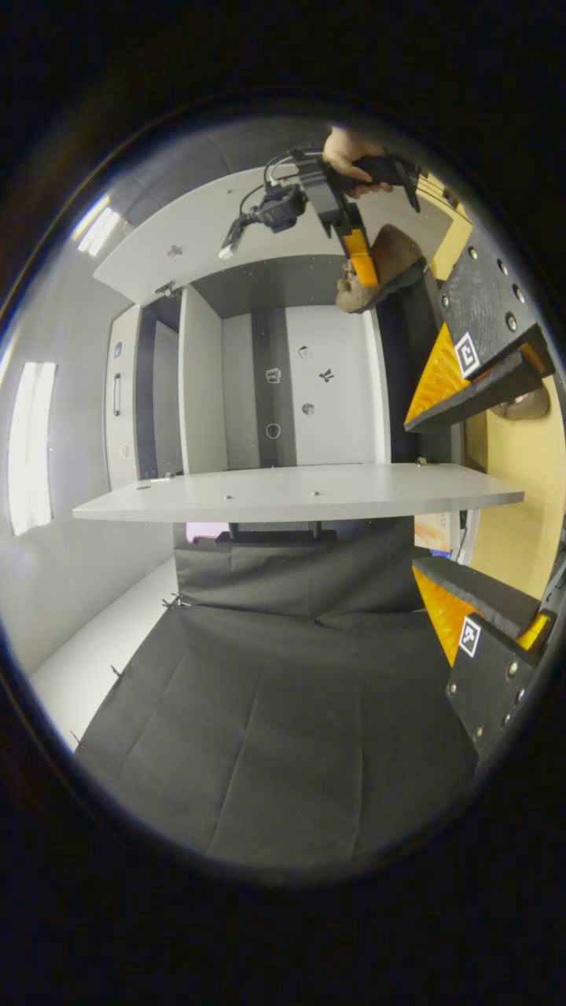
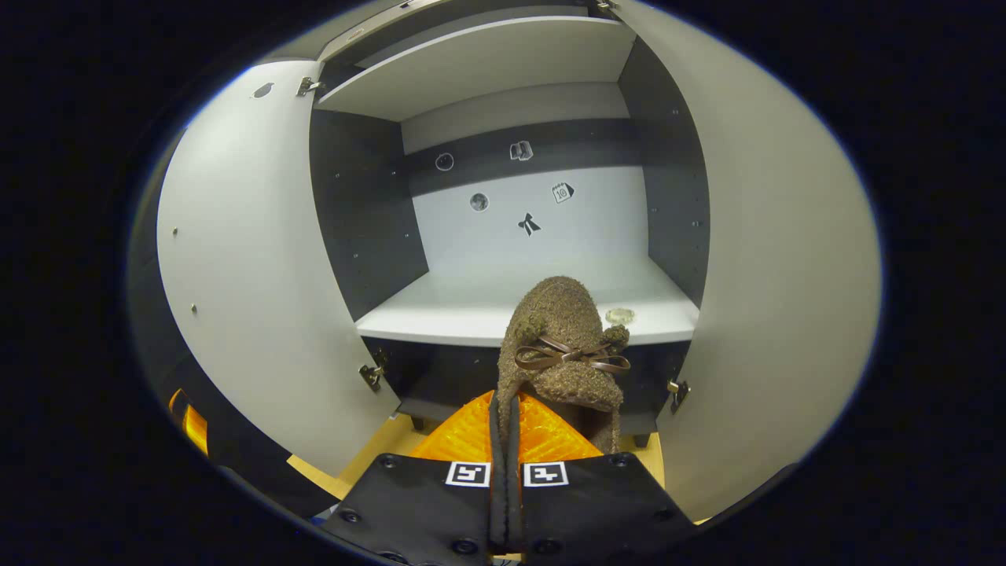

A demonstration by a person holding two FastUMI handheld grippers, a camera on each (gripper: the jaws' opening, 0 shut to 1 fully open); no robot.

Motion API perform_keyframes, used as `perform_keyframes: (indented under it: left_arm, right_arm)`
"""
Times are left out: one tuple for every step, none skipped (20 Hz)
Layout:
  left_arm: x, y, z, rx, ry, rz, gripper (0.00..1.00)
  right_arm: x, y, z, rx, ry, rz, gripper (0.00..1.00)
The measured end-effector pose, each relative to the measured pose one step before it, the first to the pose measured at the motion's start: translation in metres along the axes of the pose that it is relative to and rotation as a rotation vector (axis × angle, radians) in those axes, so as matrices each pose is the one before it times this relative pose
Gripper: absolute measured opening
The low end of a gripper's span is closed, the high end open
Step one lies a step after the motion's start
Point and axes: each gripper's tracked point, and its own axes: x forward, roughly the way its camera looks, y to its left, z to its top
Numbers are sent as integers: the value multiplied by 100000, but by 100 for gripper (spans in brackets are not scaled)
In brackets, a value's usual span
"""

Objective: Grab one shoe with the right hand and put it into the shoe cabinet, grab the other shoe with the left hand and put it into the shoe cabinet; then close the right door with the right hand and the left door with the left hand.

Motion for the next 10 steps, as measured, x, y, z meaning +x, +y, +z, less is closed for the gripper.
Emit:
perform_keyframes:
  left_arm:
    - [35,-12,-45,178,-37,299,93]
    - [149,49,62,65,-106,251,93]
    - [49,124,-106,-7,56,408,93]
    - [142,263,-21,-9,181,601,93]
    - [158,206,-169,-127,172,713,93]
    - [106,211,-180,-275,371,658,93]
    - [140,115,-205,-315,606,527,93]
    - [42,134,-159,-136,573,497,93]
    - [186,-4,-251,-45,403,379,93]
    - [123,45,-77,94,201,218,93]
  right_arm:
    - [260,1,326,-448,-1339,-11,1]
    - [715,-228,1113,-327,-1293,-346,1]
    - [721,-171,1128,-232,-971,-262,1]
    - [727,-254,1117,-259,-1407,-643,1]
    - [664,-324,997,-880,-1040,-916,1]
    - [1006,-499,876,-1280,-489,-1358,1]
    - [997,-413,850,-940,-302,-1243,0]
    - [999,-301,802,-778,238,-575,1]
    - [1024,-207,604,-385,181,-381,0]
    - [1025,-230,644,94,27,-588,1]
